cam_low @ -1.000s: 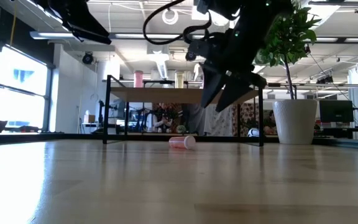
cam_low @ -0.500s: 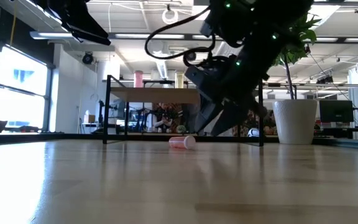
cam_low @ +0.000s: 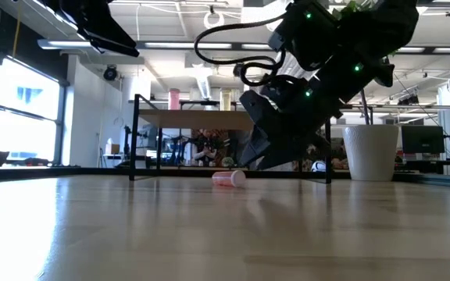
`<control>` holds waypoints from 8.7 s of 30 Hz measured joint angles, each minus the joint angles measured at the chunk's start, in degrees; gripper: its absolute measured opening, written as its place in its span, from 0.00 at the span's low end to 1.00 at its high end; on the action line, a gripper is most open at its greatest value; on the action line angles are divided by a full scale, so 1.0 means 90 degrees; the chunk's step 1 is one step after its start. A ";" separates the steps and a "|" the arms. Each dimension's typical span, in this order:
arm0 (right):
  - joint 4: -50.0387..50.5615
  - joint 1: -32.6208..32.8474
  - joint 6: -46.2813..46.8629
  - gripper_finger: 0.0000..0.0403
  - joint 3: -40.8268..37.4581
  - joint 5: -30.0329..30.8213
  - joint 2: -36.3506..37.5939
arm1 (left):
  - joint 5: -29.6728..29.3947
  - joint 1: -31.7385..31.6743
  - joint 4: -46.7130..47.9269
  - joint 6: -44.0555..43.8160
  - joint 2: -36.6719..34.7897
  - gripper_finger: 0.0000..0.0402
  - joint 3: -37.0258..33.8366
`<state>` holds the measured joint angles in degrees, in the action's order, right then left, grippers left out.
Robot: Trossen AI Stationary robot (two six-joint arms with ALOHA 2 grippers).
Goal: Pick and place medicine bottles onto shelf by color
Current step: Put the pink pill bottle on the shelf aligned with the pink pill bottles
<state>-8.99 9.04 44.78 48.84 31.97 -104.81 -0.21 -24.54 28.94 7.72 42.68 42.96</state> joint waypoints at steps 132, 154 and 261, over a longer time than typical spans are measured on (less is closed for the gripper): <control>0.3633 -0.1154 -0.9264 0.24 0.5401 -0.5455 -0.0693 | 0.3912 0.0489 -0.1109 -0.6624 0.1795 0.56 -0.0002; 0.3409 -0.1179 -0.9294 0.24 0.5401 -0.5409 -0.0693 | 0.4359 0.0624 -0.1097 -0.6668 0.1872 0.35 -0.0002; 0.1158 -0.3424 -0.3880 0.51 0.5863 -0.5472 0.0147 | -0.2776 0.0362 -0.3932 -0.1109 0.1855 0.24 0.0000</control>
<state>1.43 -21.78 9.86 101.60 -17.28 -103.48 -25.19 -21.28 -6.45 -2.26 59.37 42.96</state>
